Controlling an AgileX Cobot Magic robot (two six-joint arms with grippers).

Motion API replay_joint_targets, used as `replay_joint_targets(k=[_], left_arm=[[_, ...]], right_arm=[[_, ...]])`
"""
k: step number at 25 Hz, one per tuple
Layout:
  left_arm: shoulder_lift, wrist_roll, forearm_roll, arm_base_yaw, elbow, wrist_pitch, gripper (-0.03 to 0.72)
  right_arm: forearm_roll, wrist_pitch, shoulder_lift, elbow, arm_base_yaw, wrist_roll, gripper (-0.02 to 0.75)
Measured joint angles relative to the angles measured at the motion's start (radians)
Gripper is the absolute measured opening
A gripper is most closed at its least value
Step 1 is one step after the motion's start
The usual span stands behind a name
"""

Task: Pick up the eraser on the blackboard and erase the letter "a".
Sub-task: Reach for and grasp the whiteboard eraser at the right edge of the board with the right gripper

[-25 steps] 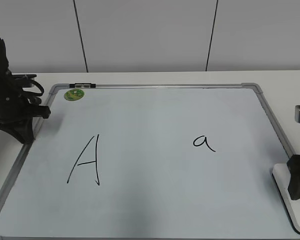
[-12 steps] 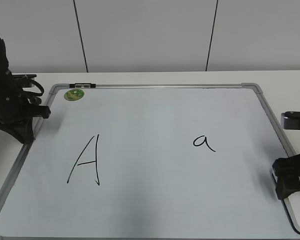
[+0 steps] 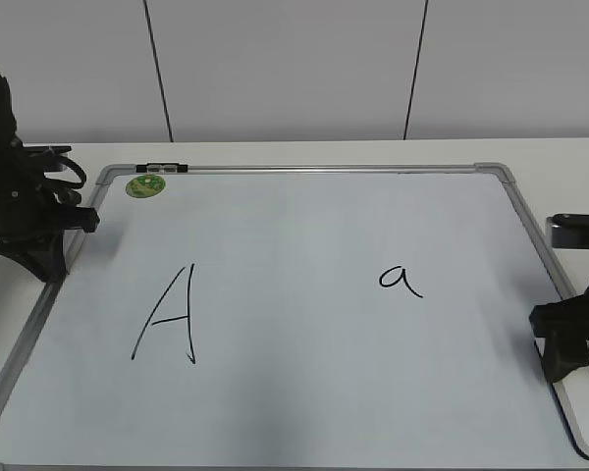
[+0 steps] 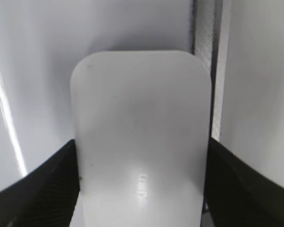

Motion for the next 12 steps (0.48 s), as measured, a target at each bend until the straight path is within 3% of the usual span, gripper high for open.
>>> replay_joint_targets(k=[12], left_arm=[[0.0,0.0,-0.002,0.0,0.0,0.0,0.067]], right_arm=[[-0.001,0.0,0.0,0.0,0.0,0.0,0.525]])
